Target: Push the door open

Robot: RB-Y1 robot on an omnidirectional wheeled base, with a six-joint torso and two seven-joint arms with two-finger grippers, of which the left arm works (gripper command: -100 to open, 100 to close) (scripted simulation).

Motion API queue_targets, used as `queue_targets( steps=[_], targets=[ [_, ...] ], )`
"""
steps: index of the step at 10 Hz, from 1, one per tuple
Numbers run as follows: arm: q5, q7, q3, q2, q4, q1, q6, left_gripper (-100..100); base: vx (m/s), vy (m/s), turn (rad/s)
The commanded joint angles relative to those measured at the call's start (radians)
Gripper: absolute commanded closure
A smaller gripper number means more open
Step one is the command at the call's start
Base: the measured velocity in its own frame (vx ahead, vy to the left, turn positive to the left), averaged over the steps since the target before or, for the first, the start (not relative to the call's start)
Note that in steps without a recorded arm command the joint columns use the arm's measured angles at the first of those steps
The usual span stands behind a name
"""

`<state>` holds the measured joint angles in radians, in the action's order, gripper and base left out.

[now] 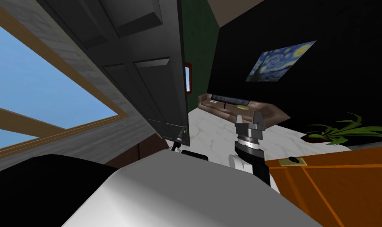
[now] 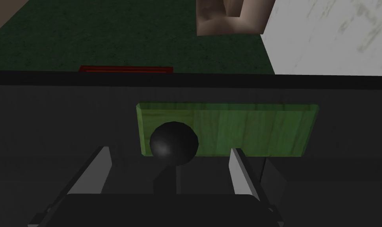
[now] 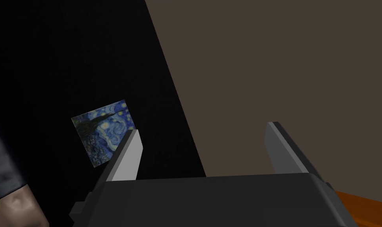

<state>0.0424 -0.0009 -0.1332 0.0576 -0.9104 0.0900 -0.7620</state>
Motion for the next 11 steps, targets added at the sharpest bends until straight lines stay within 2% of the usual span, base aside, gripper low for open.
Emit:
queue_targets(
  steps=[1,2,3,8,11],
  targets=[
    [0.001,-0.002,0.004,-0.006,0.007,-0.003,-0.007,-100,0.239,-0.019,-0.027],
    [0.001,-0.001,0.003,-0.004,0.005,-0.002,-0.005,-100,0.094,-0.006,0.012],
    [0.001,-0.001,0.003,-0.004,0.005,-0.002,-0.005,100,-0.022,-0.003,-0.007],
    [0.001,-0.001,0.003,-0.004,0.005,-0.002,-0.005,100,-0.015,0.001,-0.003],
    [0.012,-0.01,0.031,0.01,0.015,-0.009,0.0,100,0.139,-0.045,0.04]
  ],
)
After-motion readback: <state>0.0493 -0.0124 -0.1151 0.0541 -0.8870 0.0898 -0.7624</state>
